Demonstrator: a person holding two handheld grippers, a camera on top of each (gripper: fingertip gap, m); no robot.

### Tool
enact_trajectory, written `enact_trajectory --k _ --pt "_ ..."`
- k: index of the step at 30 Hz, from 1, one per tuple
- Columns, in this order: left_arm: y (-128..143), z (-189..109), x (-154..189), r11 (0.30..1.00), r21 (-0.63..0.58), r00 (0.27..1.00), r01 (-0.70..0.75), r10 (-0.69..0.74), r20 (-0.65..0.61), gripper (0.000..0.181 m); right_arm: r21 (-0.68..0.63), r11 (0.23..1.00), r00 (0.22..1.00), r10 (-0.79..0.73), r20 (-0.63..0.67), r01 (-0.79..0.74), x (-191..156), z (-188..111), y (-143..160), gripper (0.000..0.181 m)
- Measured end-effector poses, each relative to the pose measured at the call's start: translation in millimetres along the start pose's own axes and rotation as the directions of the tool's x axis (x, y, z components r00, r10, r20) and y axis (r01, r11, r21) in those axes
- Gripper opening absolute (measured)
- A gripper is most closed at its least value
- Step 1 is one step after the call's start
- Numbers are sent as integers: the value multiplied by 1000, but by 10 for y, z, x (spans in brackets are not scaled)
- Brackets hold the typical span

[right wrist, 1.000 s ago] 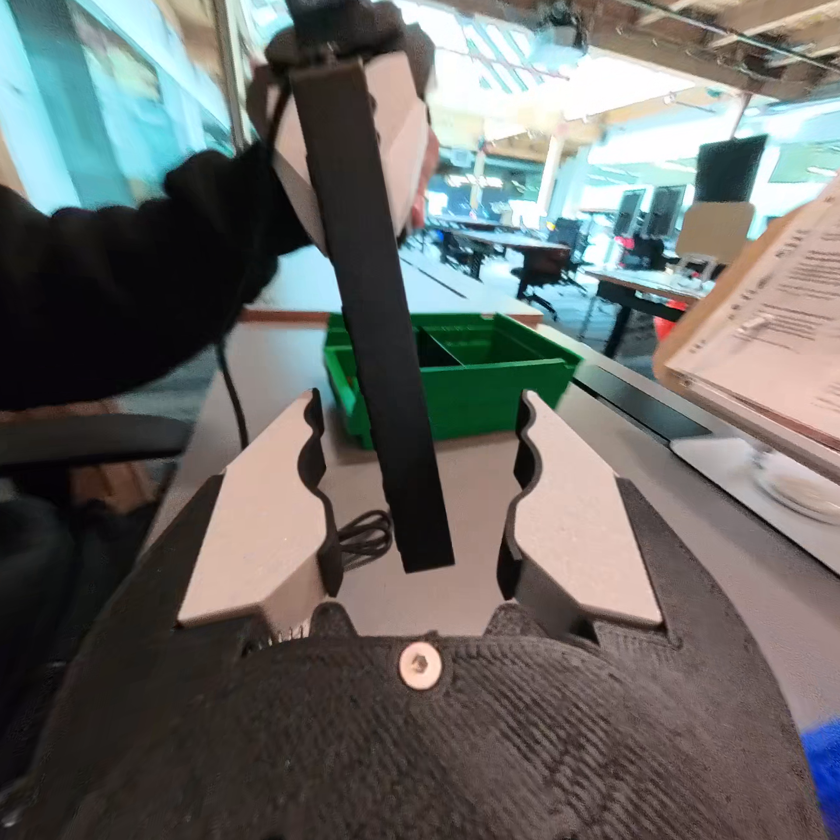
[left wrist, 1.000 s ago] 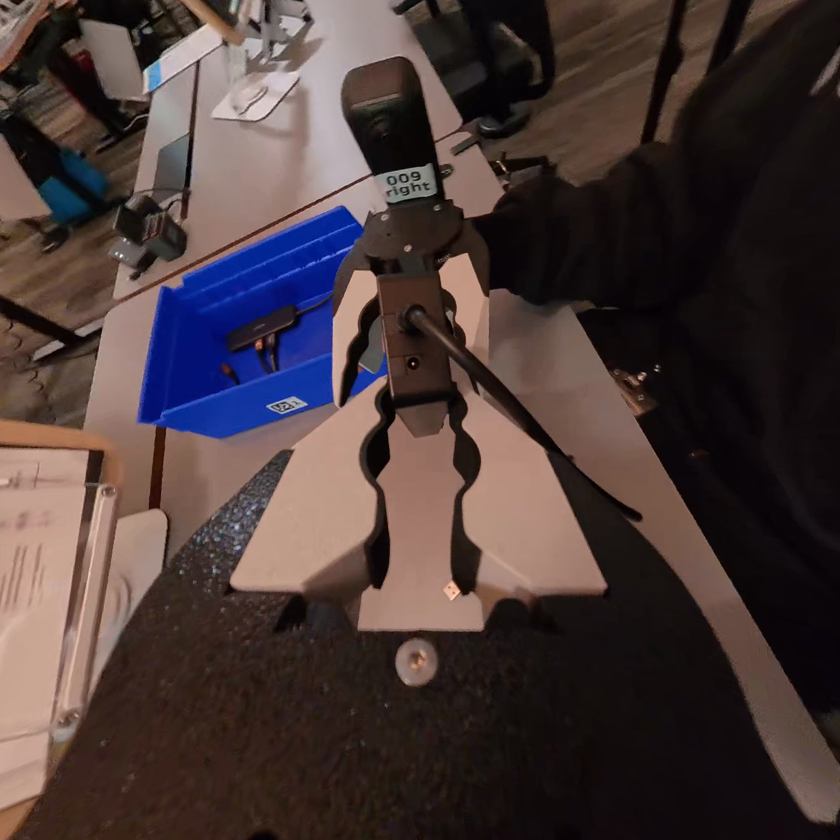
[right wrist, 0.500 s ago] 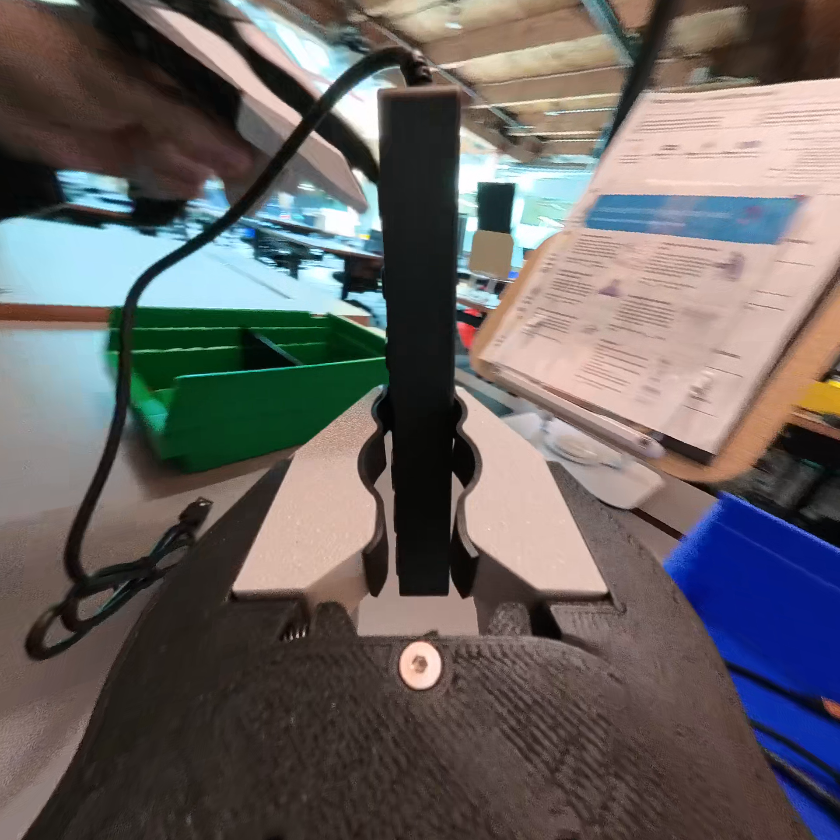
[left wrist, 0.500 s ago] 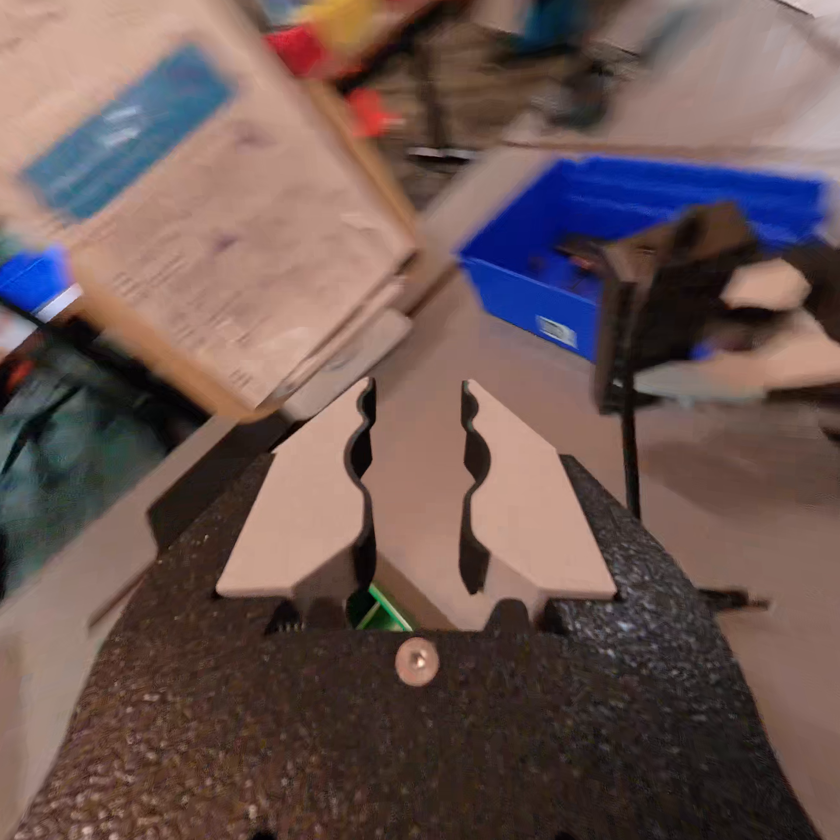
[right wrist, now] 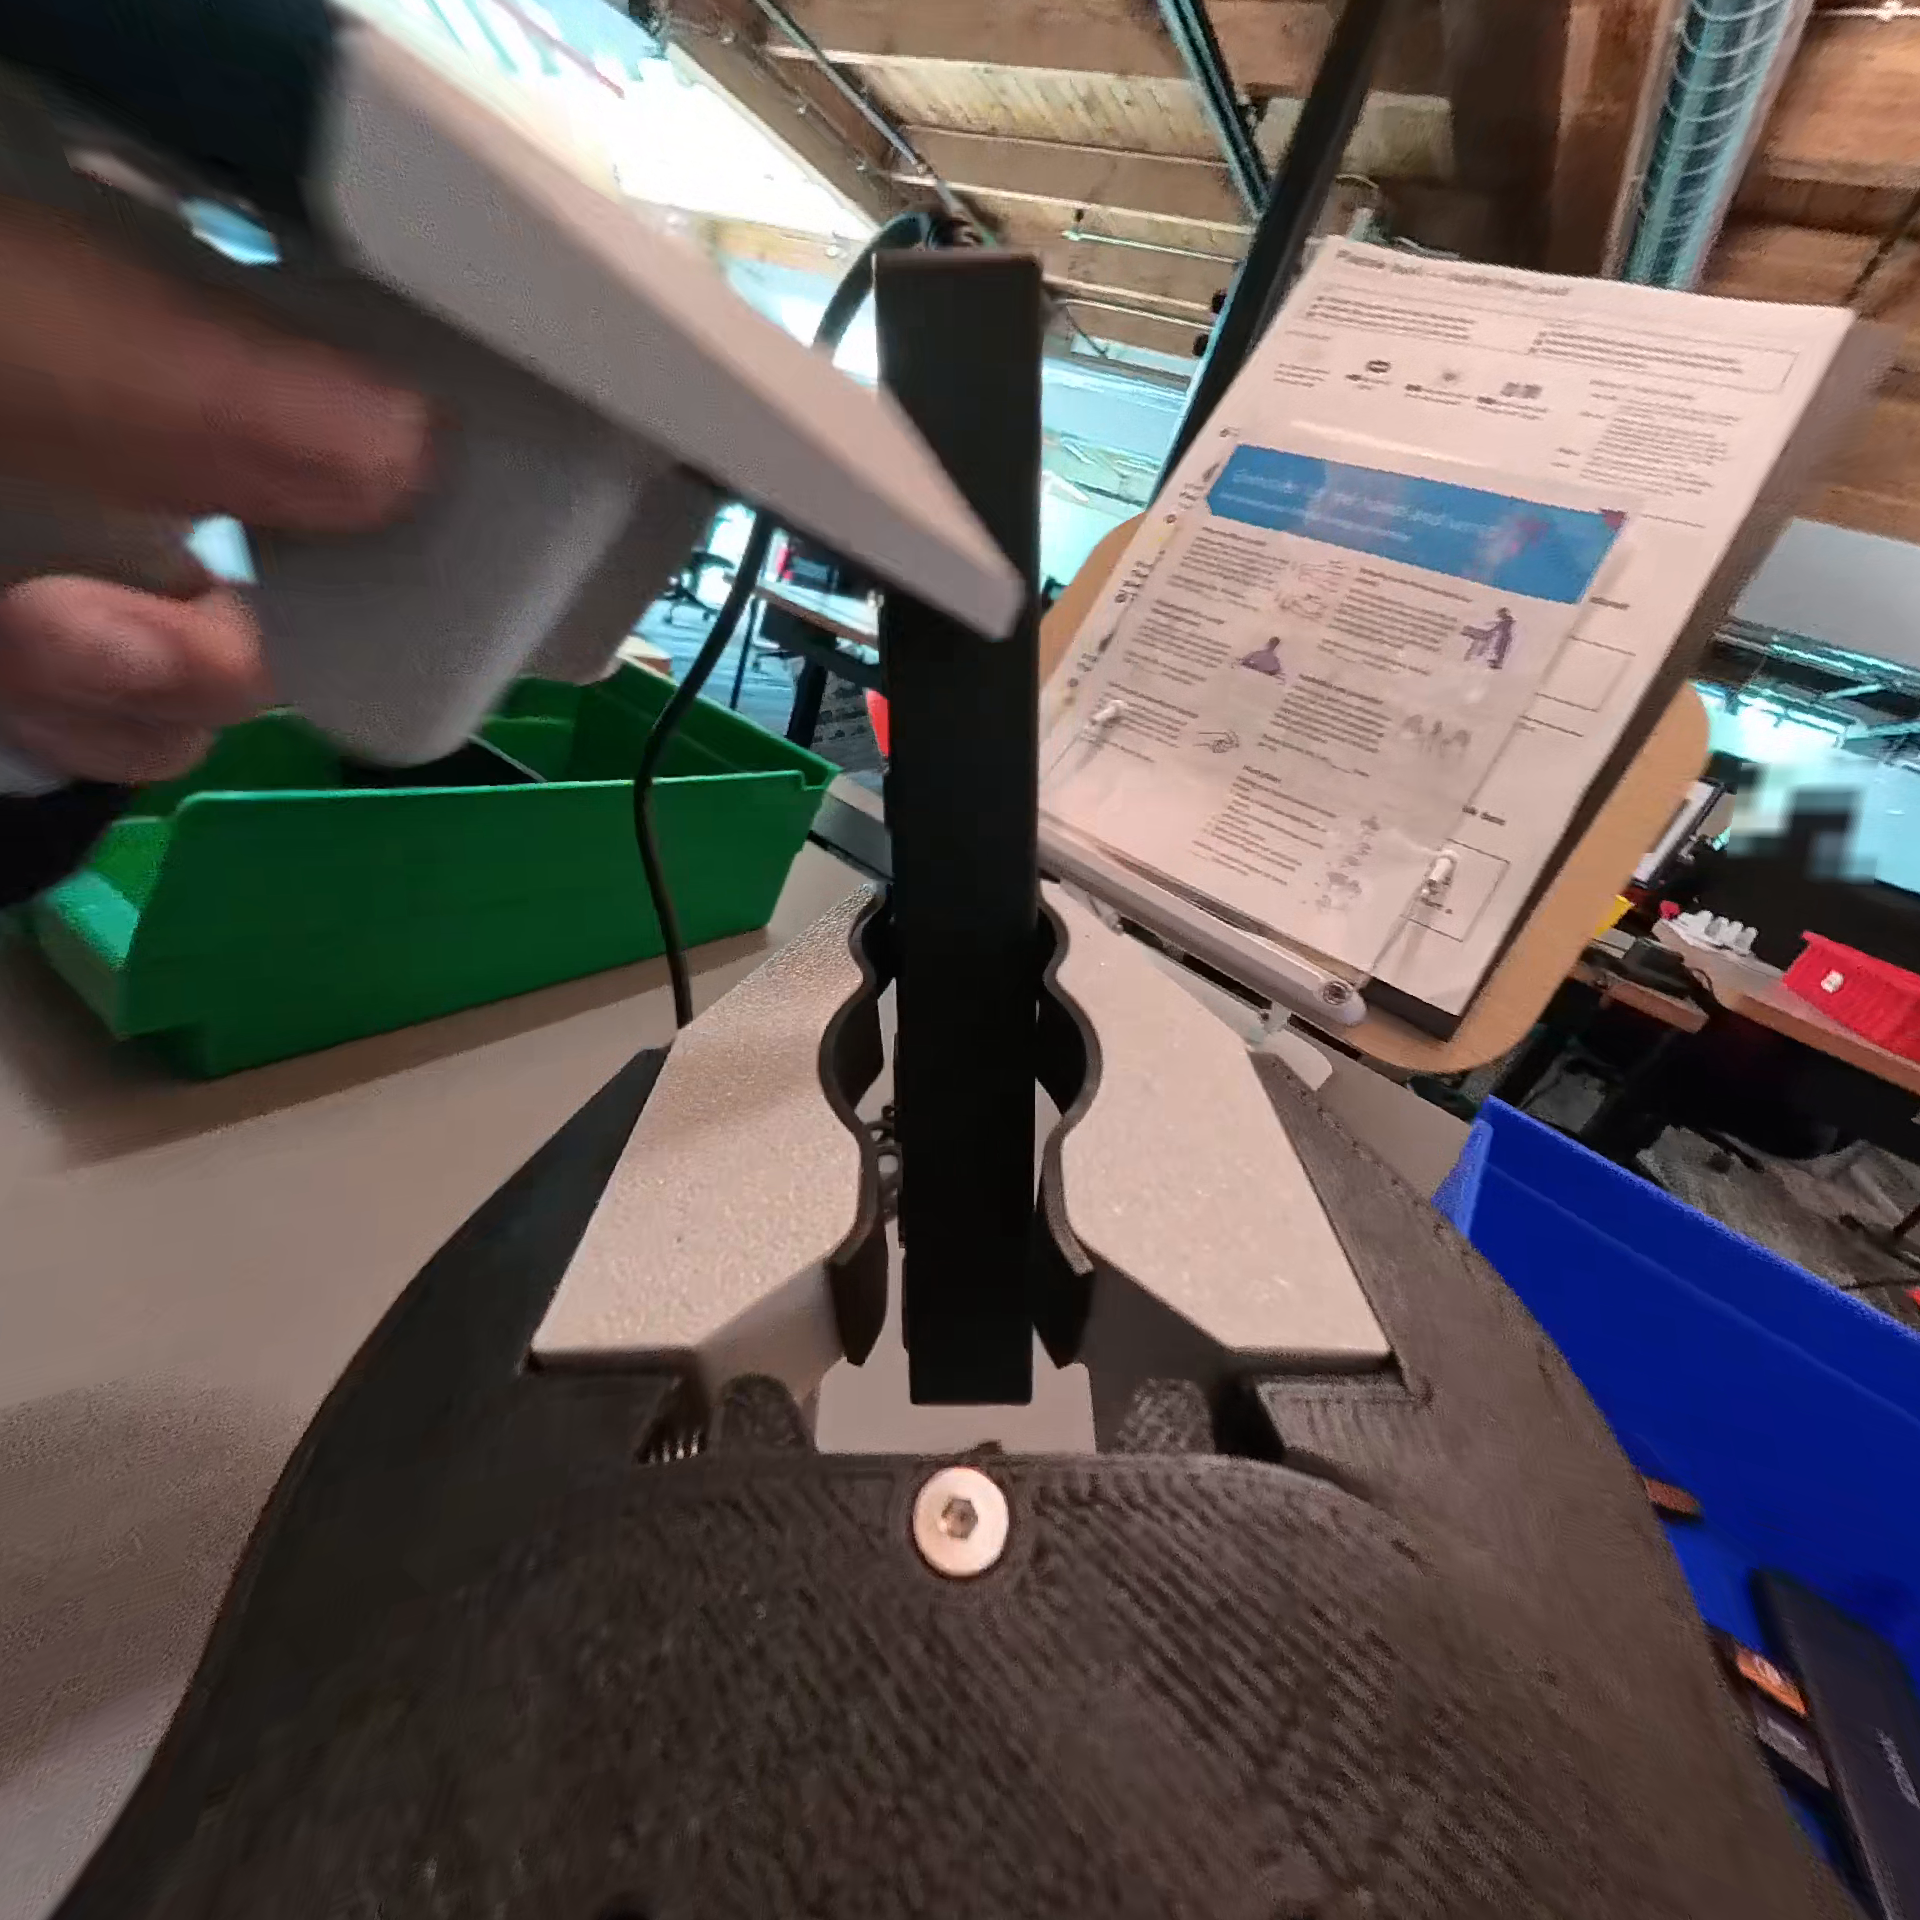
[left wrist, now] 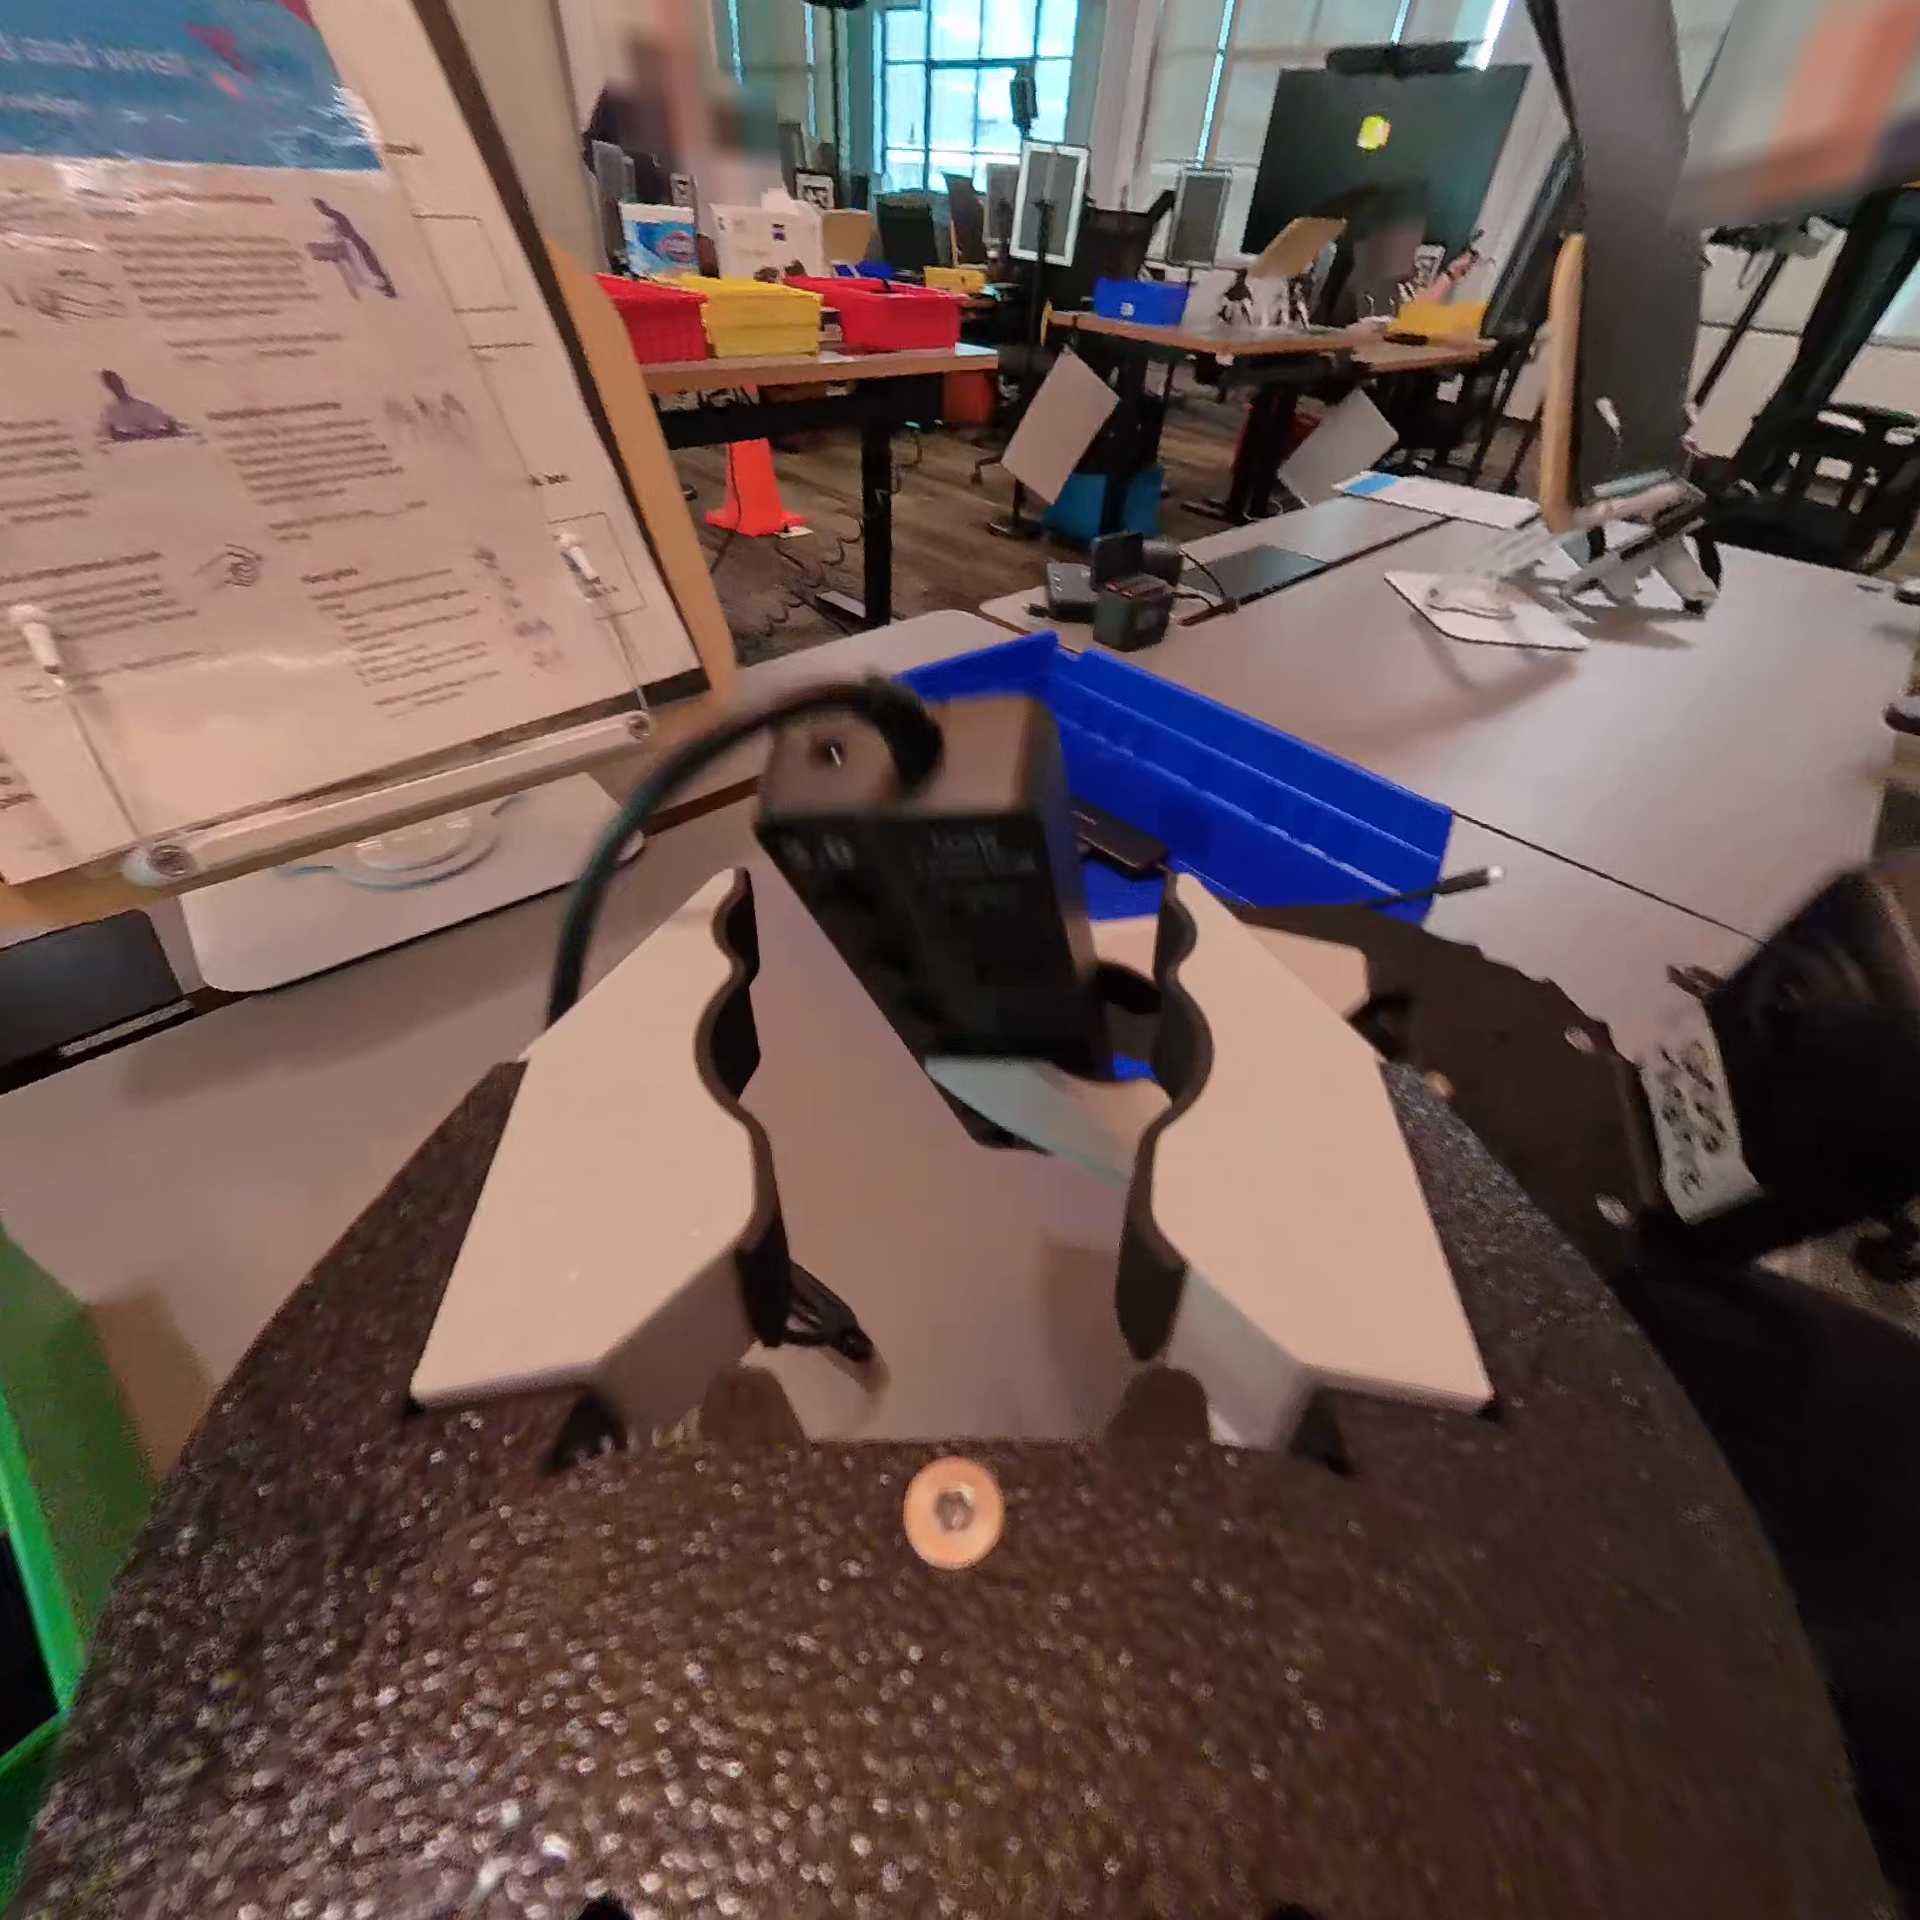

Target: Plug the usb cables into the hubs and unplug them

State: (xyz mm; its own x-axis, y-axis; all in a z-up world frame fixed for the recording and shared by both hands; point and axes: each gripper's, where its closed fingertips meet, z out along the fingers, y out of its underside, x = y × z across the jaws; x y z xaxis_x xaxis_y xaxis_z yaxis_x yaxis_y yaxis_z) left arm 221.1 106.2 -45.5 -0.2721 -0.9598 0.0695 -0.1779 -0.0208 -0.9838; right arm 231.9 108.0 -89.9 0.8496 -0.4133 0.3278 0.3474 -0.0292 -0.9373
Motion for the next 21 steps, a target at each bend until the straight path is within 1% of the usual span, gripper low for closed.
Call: enact_trajectory --k 1,3,5,6,8,9,11,12,13,14,15,16,17,18,19,21 --pt "-24 17 -55 1000 -3 1000 13 -13 2 73 -2 1000 1000 -16 14 16 -46 9 3 23" --pt "-70 25 -74 999 -13 998 46 -46 -46 66 -8 999 998 -53 32 53 -118 23 14 22" --pt "-86 5 -69 999 -38 993 25 -29 -114 61 -14 1000 998 -27 51 28 -138 30 24 22" --pt "-76 -7 -45 998 -60 987 -12 2 -158 59 -5 1000 996 -19 92 19 -178 26 16 24" --pt "-32 -32 17 989 -109 969 -97 69 -238 54 -7 1000 978 -5 209 7 -305 7 26 33" --pt "-25 -49 51 982 -117 956 -145 109 -273 52 -14 999 958 45 284 -43 -377 -16 18 39" --pt "-21 -117 200 961 -106 902 -254 195 -385 52 -22 978 905 201 375 -208 -409 -58 -58 73" --pt "-22 -171 307 954 -96 864 -283 210 -458 52 -47 955 853 284 437 -294 -444 -90 -85 84" --pt "-41 -230 427 953 -73 821 -293 212 -530 52 -87 924 777 361 516 -372 -515 -142 -116 92" --pt "-61 -283 535 954 -47 779 -295 212 -591 52 -130 895 699 417 581 -426 -582 -197 -135 93" --pt "-73 -316 609 956 -29 750 -293 211 -627 52 -156 879 640 439 630 -450 -644 -252 -152 93" --pt "-70 -332 656 954 -19 731 -300 217 -647 51 -145 878 619 431 656 -456 -676 -285 -178 91" --pt "-52 -347 697 947 -2 710 -322 240 -662 52 -123 883 629 414 658 -452 -685 -290 -191 91" --pt "-28 -355 724 939 9 696 -344 261 -669 52 -121 892 640 401 656 -436 -713 -287 -184 92" --pt "6 -354 738 932 5 689 -361 270 -672 52 -131 900 643 393 657 -416 -751 -284 -172 90" --pt "56 -342 763 927 0 683 -376 277 -676 52 -140 907 627 379 681 -397 -841 -310 -186 84"
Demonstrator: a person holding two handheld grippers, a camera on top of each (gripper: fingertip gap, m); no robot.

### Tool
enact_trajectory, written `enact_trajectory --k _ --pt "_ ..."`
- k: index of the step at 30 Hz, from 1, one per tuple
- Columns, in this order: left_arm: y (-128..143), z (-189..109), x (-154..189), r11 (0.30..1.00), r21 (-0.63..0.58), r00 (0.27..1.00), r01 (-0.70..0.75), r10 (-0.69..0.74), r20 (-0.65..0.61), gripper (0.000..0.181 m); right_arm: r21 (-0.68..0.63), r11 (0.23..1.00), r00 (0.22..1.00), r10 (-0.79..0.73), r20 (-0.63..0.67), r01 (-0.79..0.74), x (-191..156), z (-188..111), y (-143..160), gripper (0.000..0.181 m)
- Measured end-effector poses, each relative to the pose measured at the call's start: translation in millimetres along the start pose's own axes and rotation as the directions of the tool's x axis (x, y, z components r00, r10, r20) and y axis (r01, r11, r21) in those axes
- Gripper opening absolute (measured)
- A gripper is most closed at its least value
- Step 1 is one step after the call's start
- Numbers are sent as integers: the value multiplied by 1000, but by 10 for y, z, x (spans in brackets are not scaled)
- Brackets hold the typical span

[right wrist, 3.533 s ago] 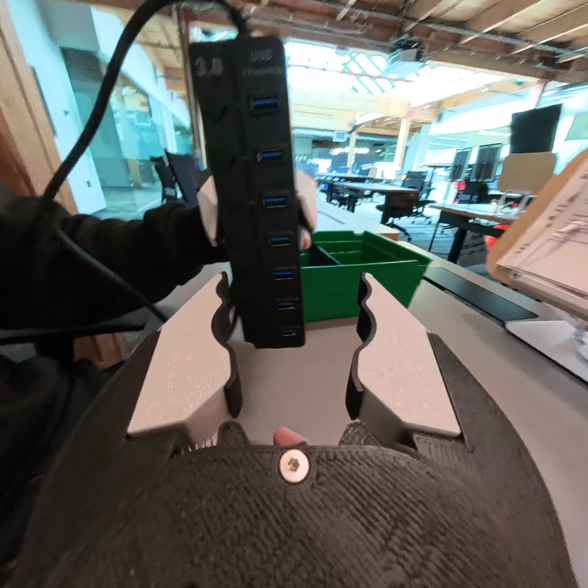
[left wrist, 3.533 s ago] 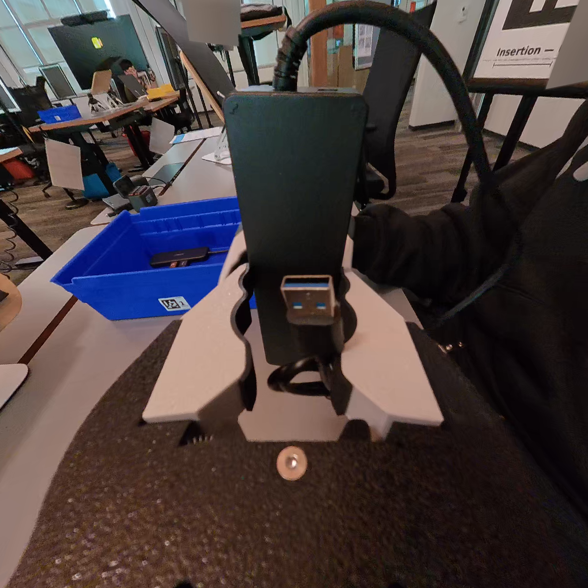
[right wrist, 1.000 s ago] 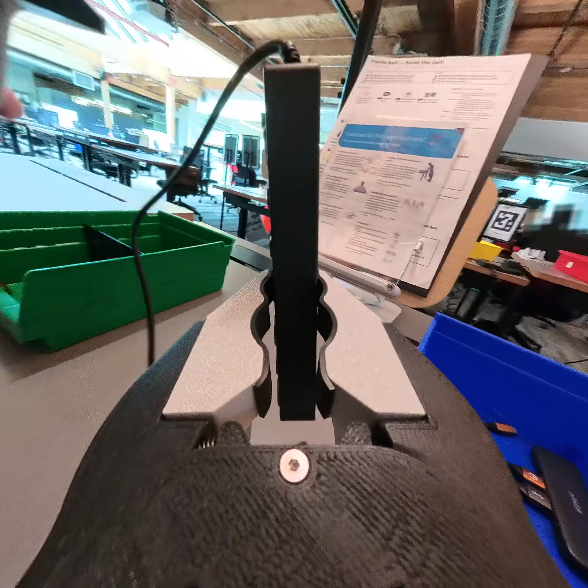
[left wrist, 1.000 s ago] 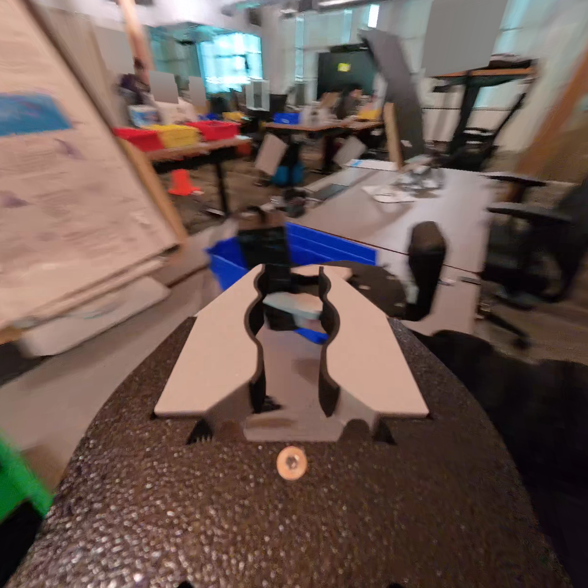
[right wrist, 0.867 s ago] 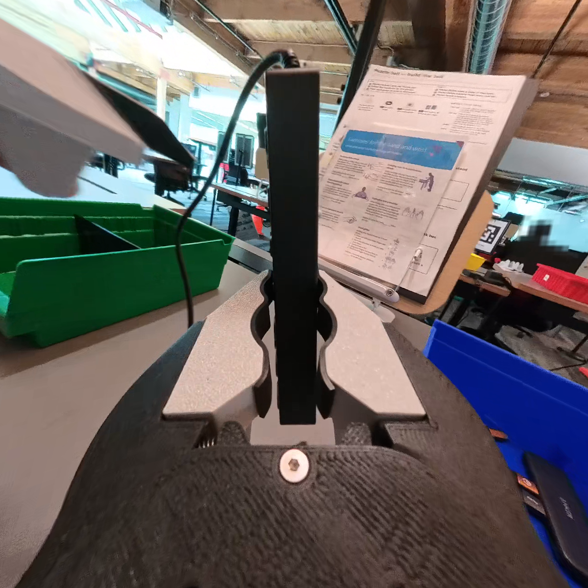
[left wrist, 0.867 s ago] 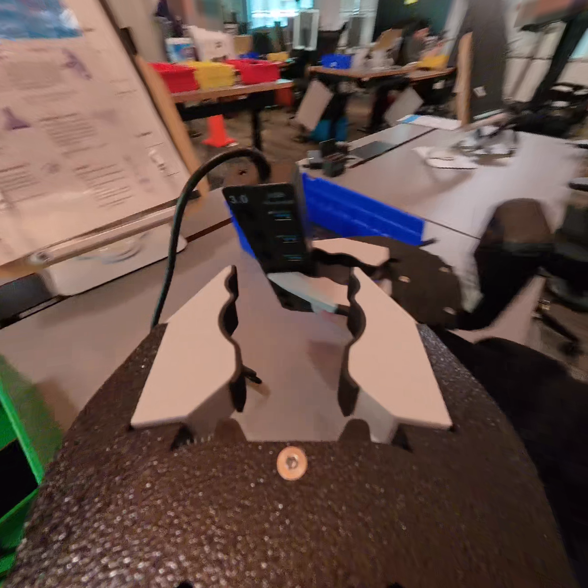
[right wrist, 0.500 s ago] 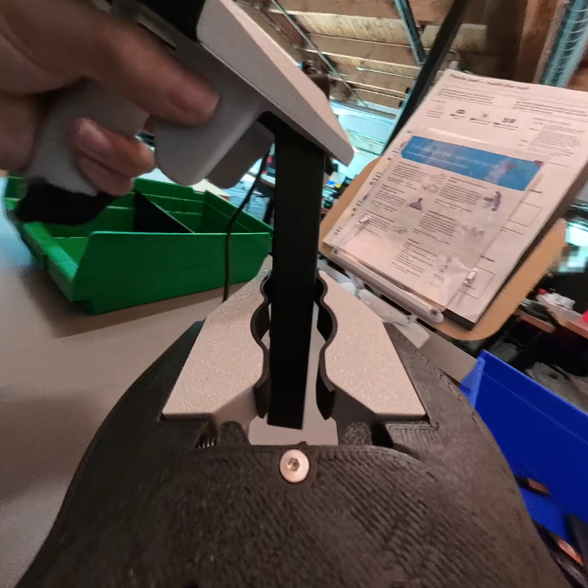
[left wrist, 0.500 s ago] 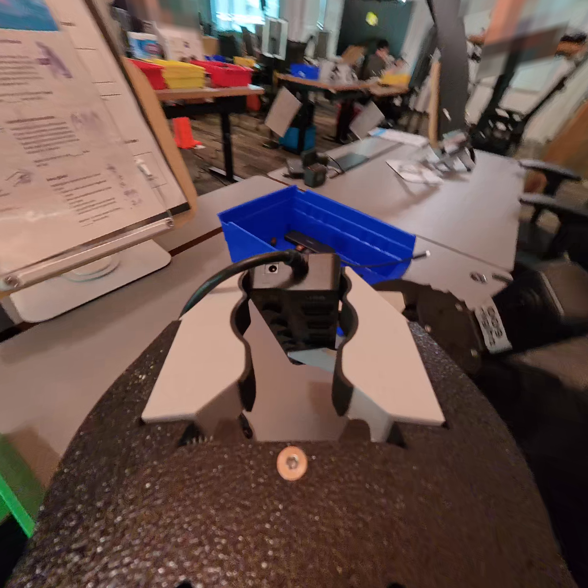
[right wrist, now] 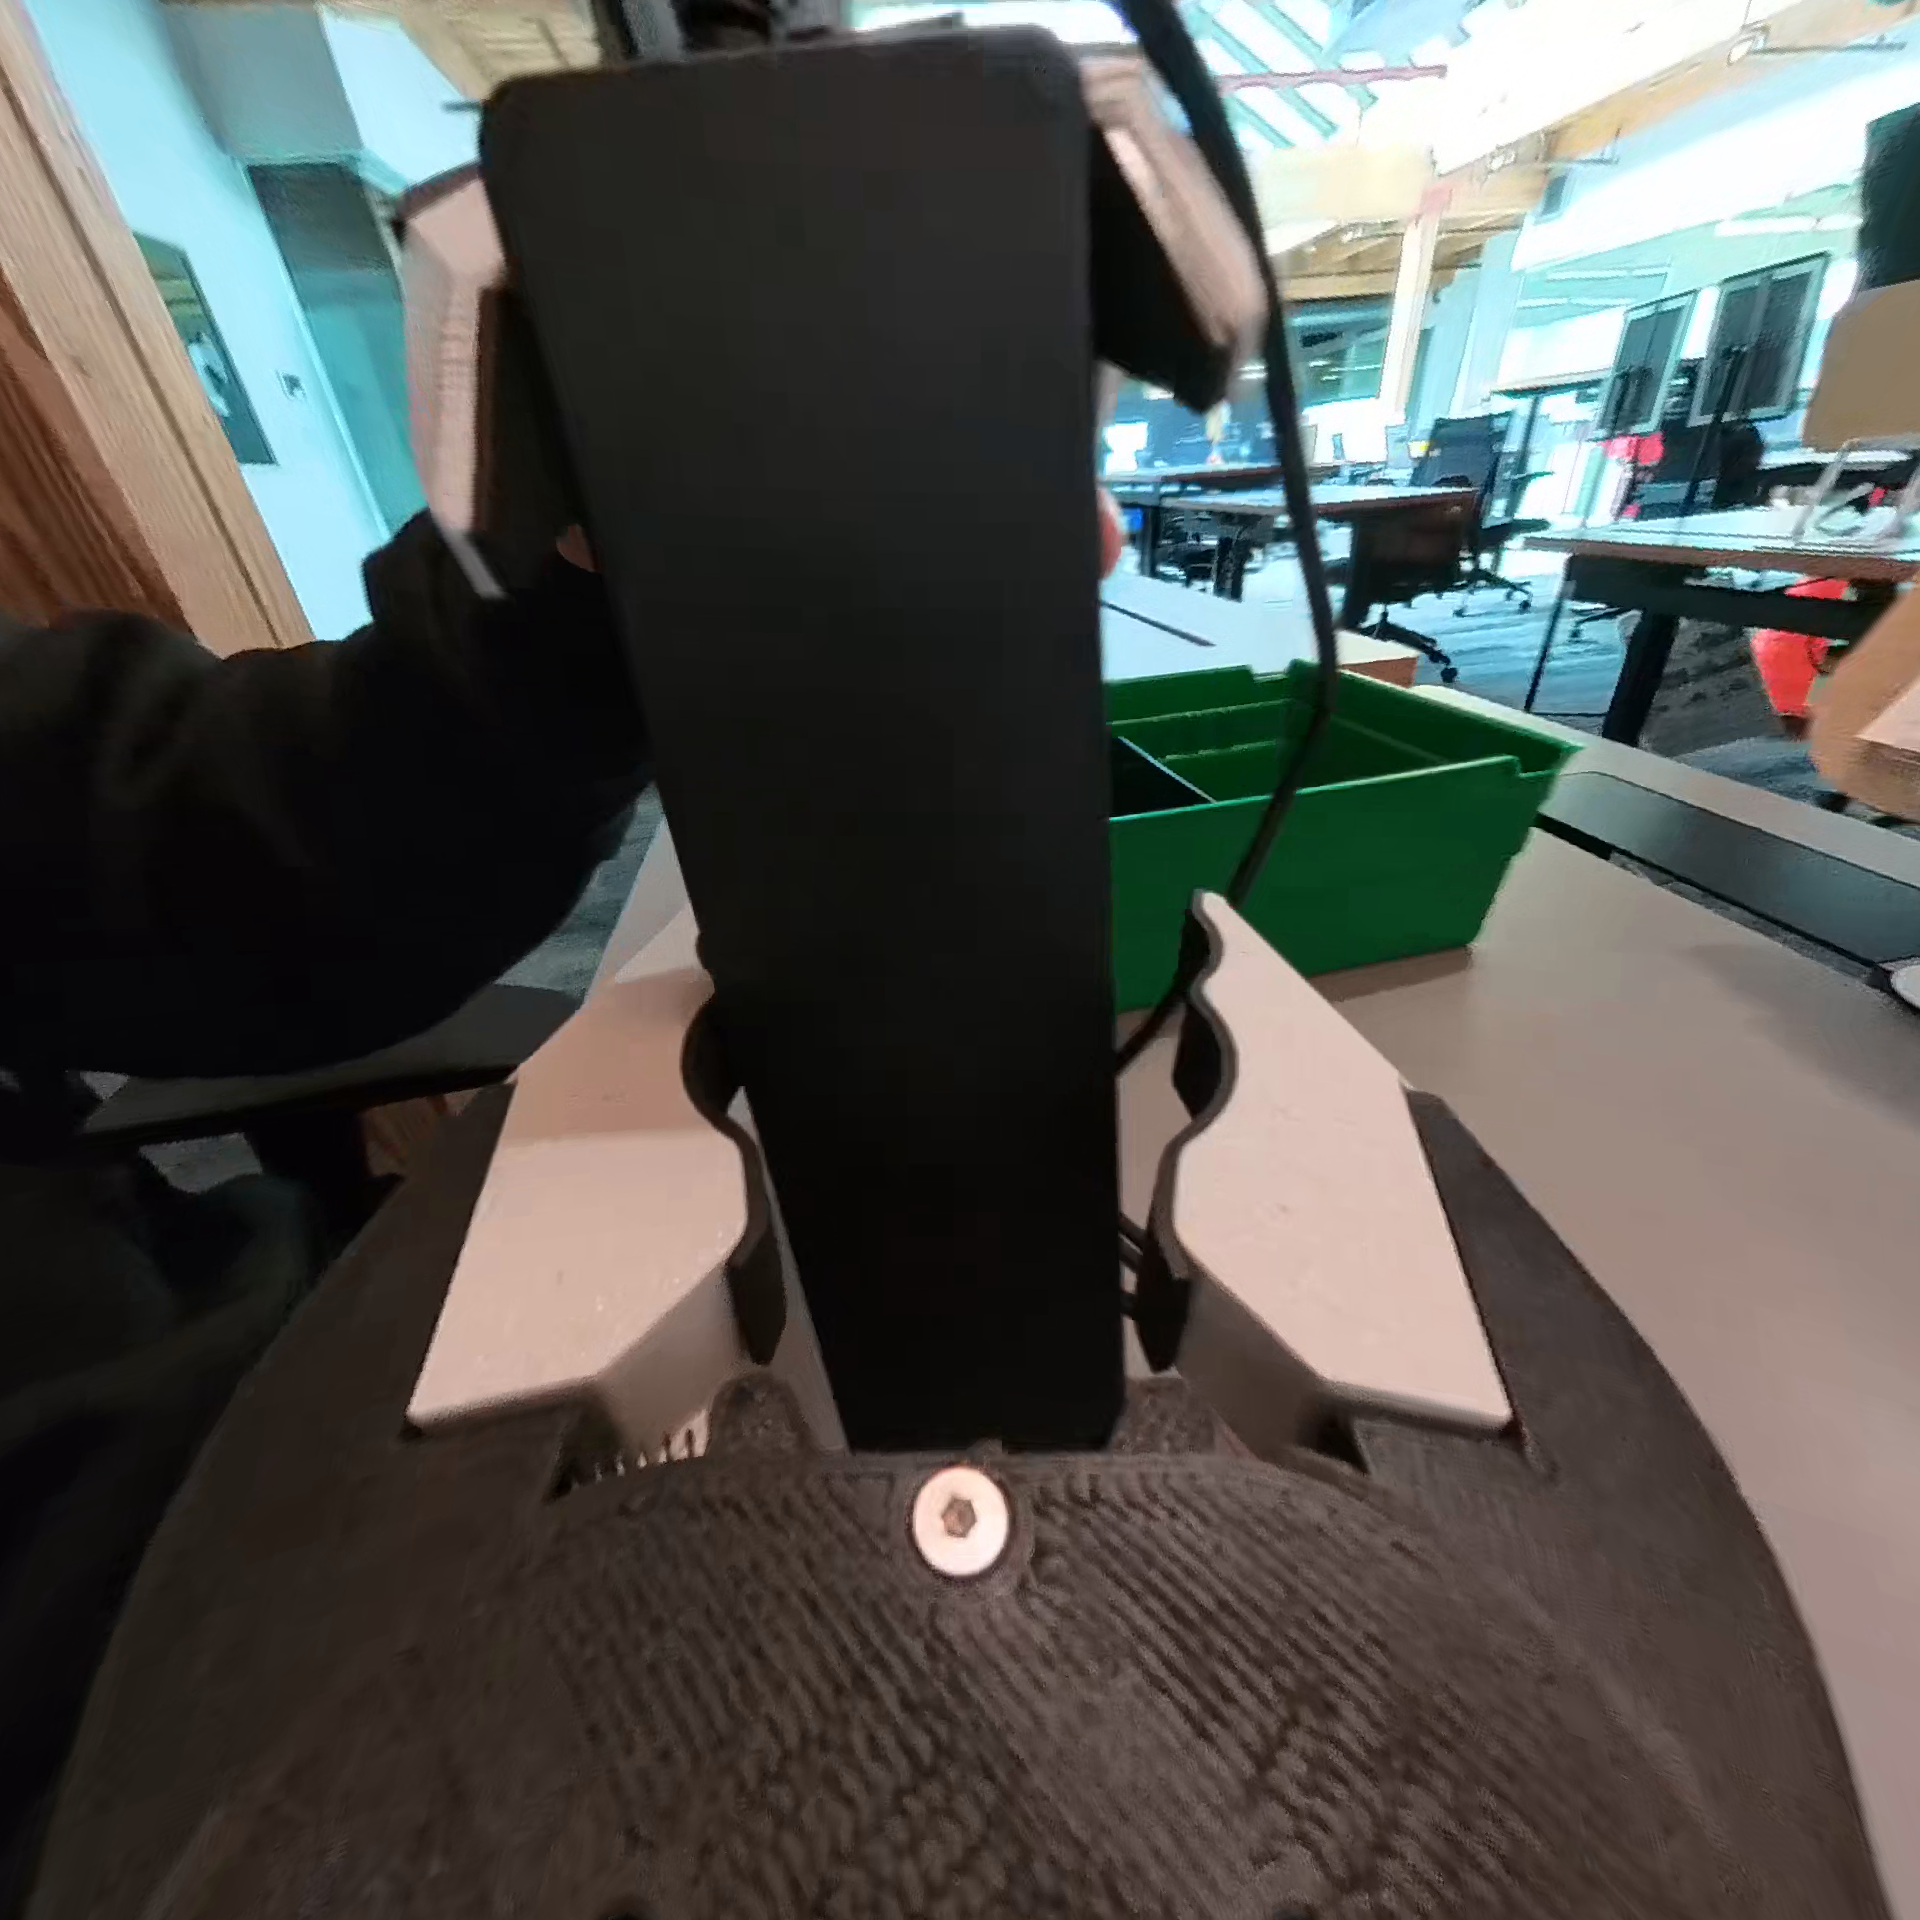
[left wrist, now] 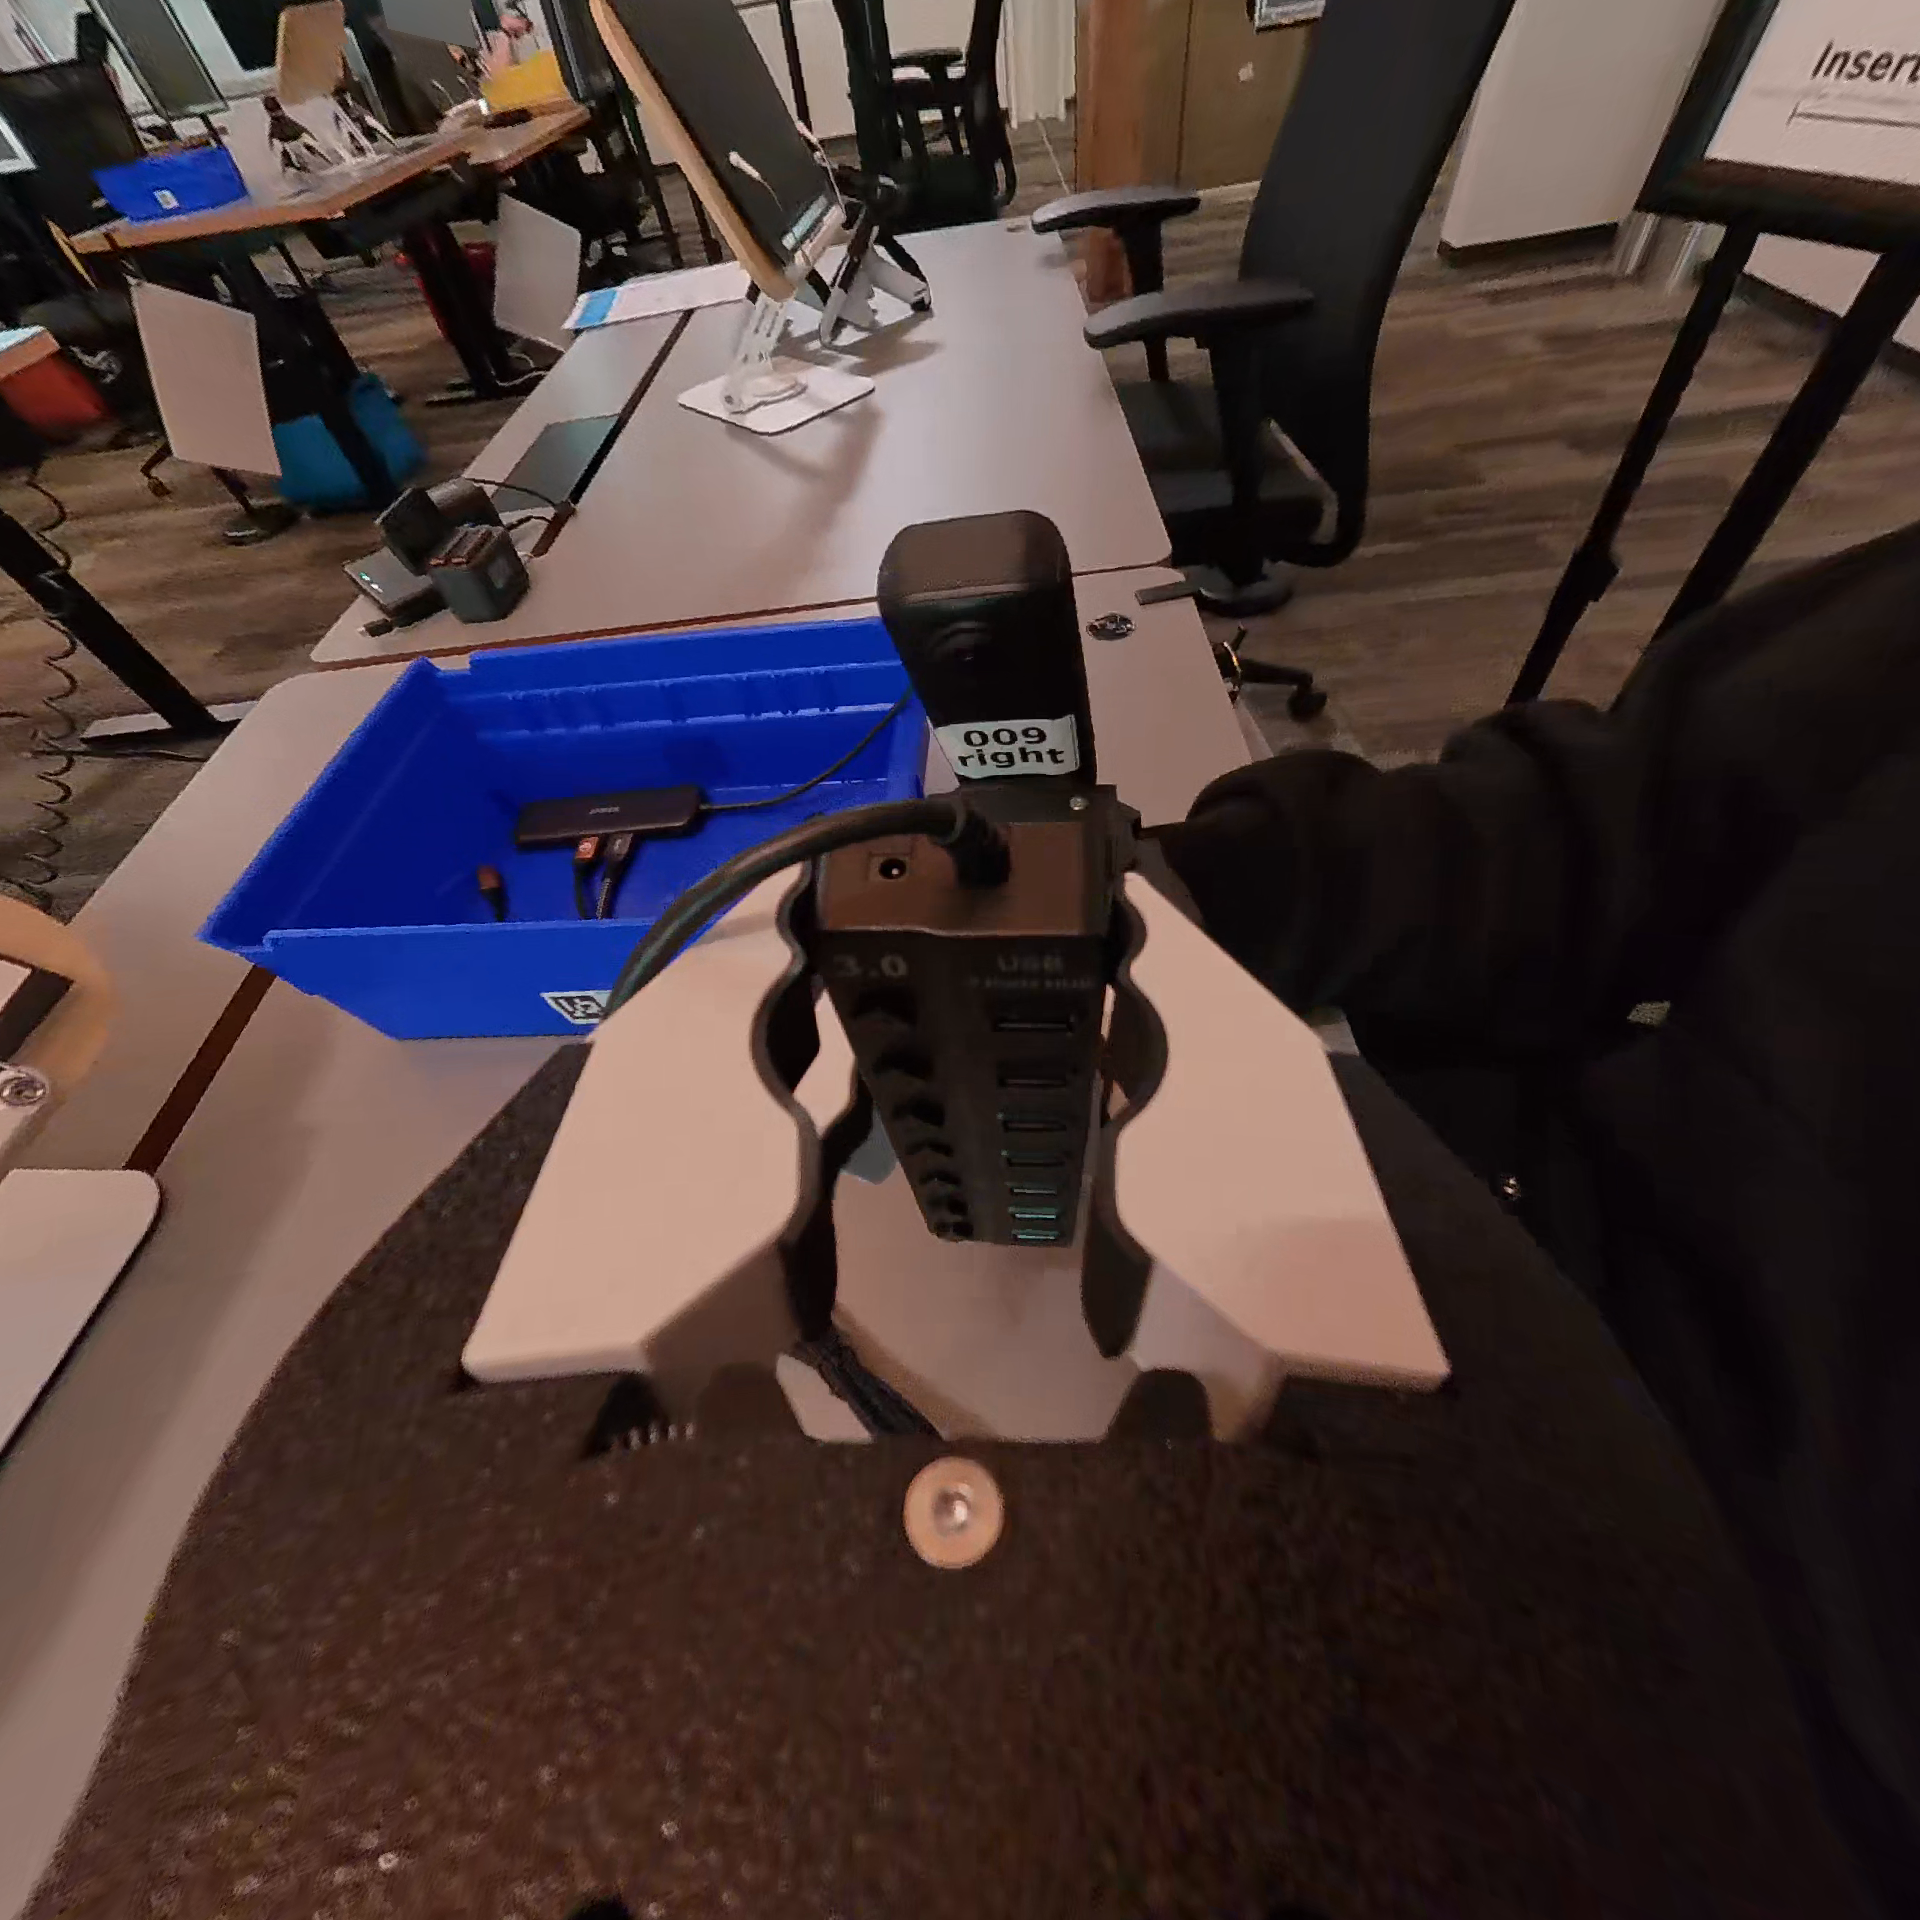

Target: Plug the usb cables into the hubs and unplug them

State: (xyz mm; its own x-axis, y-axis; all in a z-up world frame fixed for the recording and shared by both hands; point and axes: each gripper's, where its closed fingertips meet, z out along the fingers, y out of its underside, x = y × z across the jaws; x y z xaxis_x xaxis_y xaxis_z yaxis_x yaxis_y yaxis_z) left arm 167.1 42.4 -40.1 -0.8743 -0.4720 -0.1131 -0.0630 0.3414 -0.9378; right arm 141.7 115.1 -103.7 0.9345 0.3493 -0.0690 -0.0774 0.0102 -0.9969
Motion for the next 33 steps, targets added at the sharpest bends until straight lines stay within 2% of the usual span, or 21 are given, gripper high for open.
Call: enact_trajectory --k 1,6,15,19,24,29,33 --pt "26 18 -7 1000 -12 1000 -4 4 7 52 2 1000 1000 -5 14 4 -35 17 -3 76" --pt "89 70 40 998 -51 1000 -20 19 -11 52 -11 1000 1000 -17 3 17 -45 43 20 67" --pt "167 124 85 990 -116 997 -75 72 -31 52 -111 991 997 -68 21 70 -67 87 195 68" --pt "214 68 -16 990 -133 998 -40 45 37 52 -86 993 997 -78 -27 76 32 65 174 65" --pt "220 82 -1 985 -170 998 -27 36 50 52 -76 995 998 -68 -6 67 -2 92 187 65" --pt "261 111 -1 973 -221 997 -62 73 40 53 -51 993 993 -111 -40 109 52 71 194 65" --pt "248 78 -17 978 -208 996 -9 27 86 58 -19 994 994 -105 -42 104 66 61 166 65"
